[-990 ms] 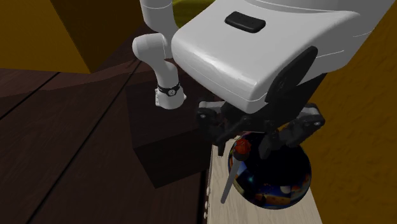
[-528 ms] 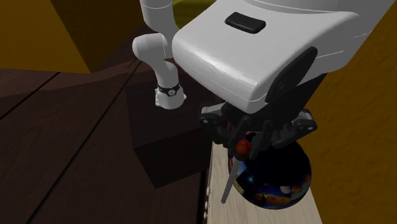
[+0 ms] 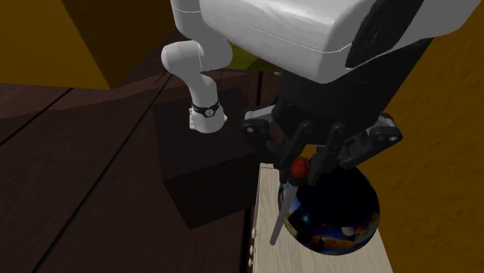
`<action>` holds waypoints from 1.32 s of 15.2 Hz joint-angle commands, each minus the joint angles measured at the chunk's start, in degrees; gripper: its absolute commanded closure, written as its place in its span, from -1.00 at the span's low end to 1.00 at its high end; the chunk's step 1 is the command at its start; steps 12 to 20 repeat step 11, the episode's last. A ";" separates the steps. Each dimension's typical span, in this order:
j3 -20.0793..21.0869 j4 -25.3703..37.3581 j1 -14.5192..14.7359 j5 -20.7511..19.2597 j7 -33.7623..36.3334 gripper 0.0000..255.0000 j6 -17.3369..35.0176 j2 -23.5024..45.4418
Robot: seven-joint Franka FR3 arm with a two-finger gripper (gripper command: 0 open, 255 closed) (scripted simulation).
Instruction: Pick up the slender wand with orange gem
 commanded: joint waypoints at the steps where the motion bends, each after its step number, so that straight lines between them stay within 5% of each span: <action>1: 0.04 2.62 0.14 -0.08 0.12 1.00 -1.94 0.71; 9: 0.07 18.48 0.88 -0.70 0.31 1.00 -11.85 6.66; 20: 0.07 18.84 0.90 -0.71 0.31 1.00 -12.06 6.81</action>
